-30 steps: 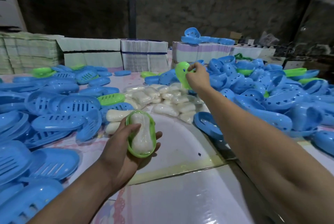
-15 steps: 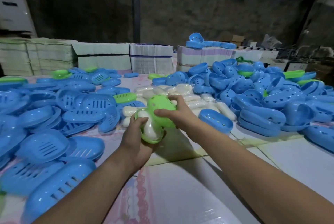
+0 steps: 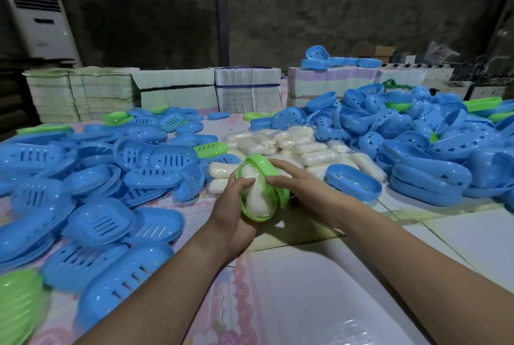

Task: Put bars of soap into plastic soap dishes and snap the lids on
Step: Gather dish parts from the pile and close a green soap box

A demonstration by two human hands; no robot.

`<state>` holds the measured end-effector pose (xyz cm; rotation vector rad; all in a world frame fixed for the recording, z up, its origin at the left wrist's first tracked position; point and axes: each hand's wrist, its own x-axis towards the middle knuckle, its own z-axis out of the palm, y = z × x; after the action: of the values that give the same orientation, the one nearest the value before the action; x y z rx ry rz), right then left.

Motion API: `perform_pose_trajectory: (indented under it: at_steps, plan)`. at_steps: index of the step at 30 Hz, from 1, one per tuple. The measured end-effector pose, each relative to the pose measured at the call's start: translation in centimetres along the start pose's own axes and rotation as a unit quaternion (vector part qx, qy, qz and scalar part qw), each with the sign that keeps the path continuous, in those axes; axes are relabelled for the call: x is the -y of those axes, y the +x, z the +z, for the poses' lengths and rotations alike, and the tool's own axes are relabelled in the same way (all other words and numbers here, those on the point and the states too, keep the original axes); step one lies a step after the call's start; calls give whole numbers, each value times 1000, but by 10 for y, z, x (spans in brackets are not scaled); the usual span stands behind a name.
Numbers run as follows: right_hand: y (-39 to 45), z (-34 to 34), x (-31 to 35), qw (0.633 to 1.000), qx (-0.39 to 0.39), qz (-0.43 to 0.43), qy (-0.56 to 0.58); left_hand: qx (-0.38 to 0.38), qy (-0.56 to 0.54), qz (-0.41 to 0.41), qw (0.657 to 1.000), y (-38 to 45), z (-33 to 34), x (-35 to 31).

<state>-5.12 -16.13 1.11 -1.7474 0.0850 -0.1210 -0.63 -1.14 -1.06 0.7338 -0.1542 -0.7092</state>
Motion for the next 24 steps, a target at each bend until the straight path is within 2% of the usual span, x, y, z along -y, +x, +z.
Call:
perform_pose_trajectory:
  at_steps: [3, 6, 11, 16, 18, 24]
  plan:
    - [0, -2, 2, 1000, -22, -5, 19, 27, -3, -8, 1000, -3, 1, -1]
    - [-5, -3, 7, 998, -52, -23, 32, 8, -21, 22, 1000, -2, 1, -1]
    - [-11, 15, 1, 994, -57, -70, -55, -1, -16, 67, 998, 1, 2, 0]
    - [-9, 25, -6, 989, -51, -77, -117, -2, -11, 26, 1000, -1, 6, -1]
    - [-8, 21, -4, 985, -71, -78, -133, 4, 3, 7, 1000, -1, 6, -1]
    - [-6, 17, 4, 972, -119, -92, -181, 16, 51, 22, 998, 1, 7, -1]
